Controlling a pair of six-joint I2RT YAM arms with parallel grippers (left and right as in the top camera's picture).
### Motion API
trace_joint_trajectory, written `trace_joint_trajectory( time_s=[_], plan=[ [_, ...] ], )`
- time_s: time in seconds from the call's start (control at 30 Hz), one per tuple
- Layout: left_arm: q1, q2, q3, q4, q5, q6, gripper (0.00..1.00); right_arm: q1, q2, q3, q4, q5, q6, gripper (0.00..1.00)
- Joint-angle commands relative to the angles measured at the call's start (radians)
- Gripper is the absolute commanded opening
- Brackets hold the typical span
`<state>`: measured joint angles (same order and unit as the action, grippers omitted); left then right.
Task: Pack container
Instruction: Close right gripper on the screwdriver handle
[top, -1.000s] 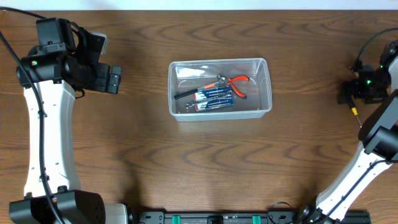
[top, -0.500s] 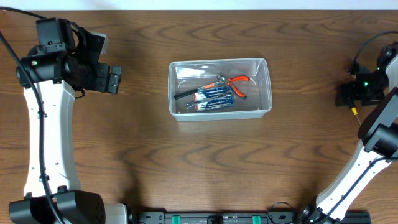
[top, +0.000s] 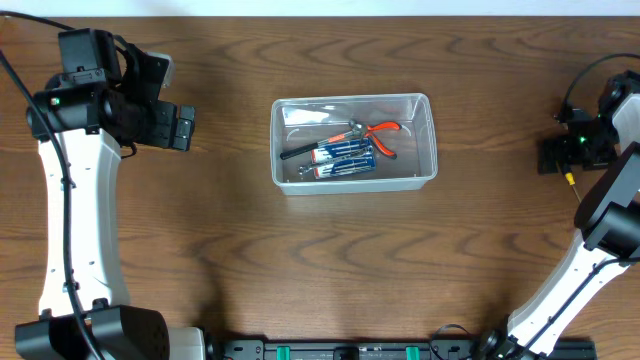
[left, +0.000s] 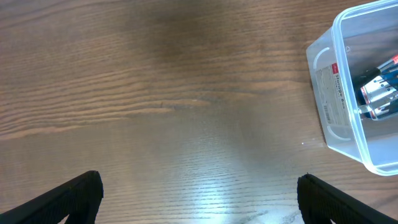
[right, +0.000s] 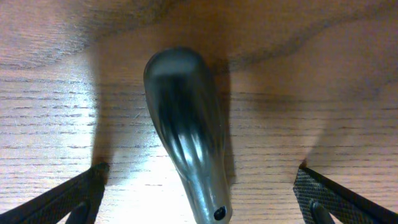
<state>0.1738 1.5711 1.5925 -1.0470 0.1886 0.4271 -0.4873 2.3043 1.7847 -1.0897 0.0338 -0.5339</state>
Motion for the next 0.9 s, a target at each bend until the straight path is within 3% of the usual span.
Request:
trace_joint_trajectory(
  time_s=[0.0,0.43,0.57,0.87],
  plan=[
    [-0.002,0.004,0.0,-0.002,0.01,0.013,0.98,0.006,0.066,-0.057,-0.005,-0.008,0.003,0.97],
    [-0.002,0.004,0.0,-0.003,0.01,0.013,0.98,0.007,0.066,-0.057,-0.002,-0.008,0.017,0.66],
    [-0.002,0.004,0.0,-0.003,0.01,0.013,0.98,0.008,0.066,-0.057,-0.001,-0.009,0.018,0.45],
    [-0.002,0.004,0.0,-0.003,0.01,0.013,0.98,0.008,0.066,-0.057,0.002,-0.012,0.025,0.37]
  ],
)
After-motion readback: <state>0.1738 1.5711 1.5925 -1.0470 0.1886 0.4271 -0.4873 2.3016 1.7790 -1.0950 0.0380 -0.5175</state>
